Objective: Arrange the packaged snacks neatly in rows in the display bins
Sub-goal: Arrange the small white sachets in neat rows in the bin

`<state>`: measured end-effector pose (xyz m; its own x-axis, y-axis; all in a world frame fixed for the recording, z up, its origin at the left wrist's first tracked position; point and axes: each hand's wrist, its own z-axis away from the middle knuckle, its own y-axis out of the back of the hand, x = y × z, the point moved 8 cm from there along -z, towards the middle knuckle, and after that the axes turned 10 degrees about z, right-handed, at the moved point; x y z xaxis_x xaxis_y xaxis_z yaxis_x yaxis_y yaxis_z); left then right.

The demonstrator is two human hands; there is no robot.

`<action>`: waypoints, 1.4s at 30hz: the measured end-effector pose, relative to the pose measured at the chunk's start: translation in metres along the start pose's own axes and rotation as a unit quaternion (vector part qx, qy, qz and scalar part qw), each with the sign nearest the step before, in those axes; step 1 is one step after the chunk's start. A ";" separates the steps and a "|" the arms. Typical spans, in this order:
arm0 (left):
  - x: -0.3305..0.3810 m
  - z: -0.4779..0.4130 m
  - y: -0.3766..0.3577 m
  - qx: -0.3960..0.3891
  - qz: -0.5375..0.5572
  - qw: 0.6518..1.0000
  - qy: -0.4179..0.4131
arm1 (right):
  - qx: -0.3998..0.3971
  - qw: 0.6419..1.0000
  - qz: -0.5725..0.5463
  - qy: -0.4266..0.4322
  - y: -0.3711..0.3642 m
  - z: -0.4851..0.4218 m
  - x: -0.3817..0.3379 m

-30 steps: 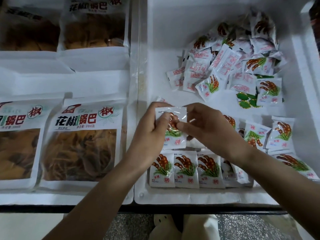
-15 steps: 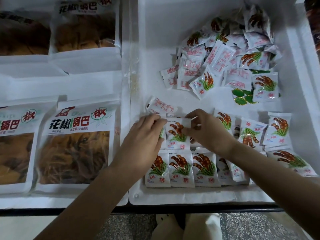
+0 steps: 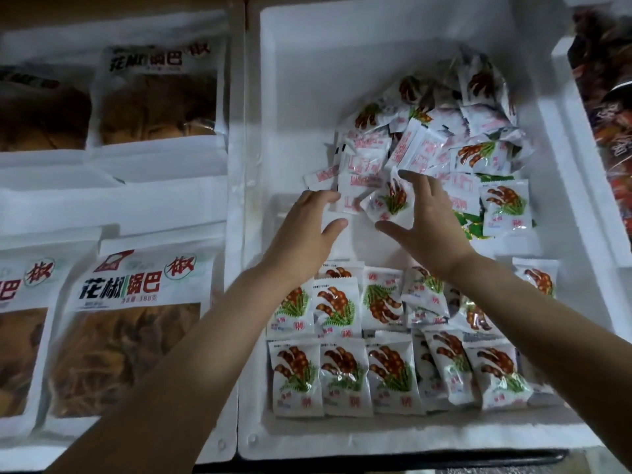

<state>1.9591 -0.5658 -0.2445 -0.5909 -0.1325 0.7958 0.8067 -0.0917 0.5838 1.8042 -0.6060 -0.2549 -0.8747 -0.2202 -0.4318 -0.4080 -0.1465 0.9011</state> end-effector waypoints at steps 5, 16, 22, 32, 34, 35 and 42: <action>-0.012 -0.048 -0.015 0.046 0.099 0.992 0.065 | -0.040 0.998 0.055 -0.003 -0.013 -0.019 -0.001; 0.002 -0.047 -0.014 0.118 0.177 0.976 0.041 | 0.030 0.994 -0.107 -0.019 0.016 -0.015 0.025; 0.023 -0.018 0.019 0.177 0.220 0.959 -0.009 | 0.018 0.985 -0.174 0.004 0.036 0.008 0.024; 0.031 0.015 0.029 0.174 0.227 0.958 -0.002 | -0.266 0.959 -0.066 0.073 -0.033 0.051 -0.005; 0.029 0.020 0.028 0.172 0.227 0.959 0.000 | -0.261 0.960 -0.077 0.061 -0.034 0.050 -0.004; 0.028 0.022 0.027 0.171 0.228 0.959 0.003 | -0.258 0.961 -0.079 0.063 -0.033 0.050 -0.006; 0.026 0.041 0.030 0.188 0.190 0.964 0.012 | 0.049 0.986 -0.134 0.089 0.048 0.057 -0.014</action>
<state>1.9680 -0.5317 -0.1997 -0.2490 -0.1100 0.9622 0.9037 0.3309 0.2716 1.7814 -0.5552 -0.2033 -0.6755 -0.3532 -0.6472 -0.6495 -0.1306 0.7491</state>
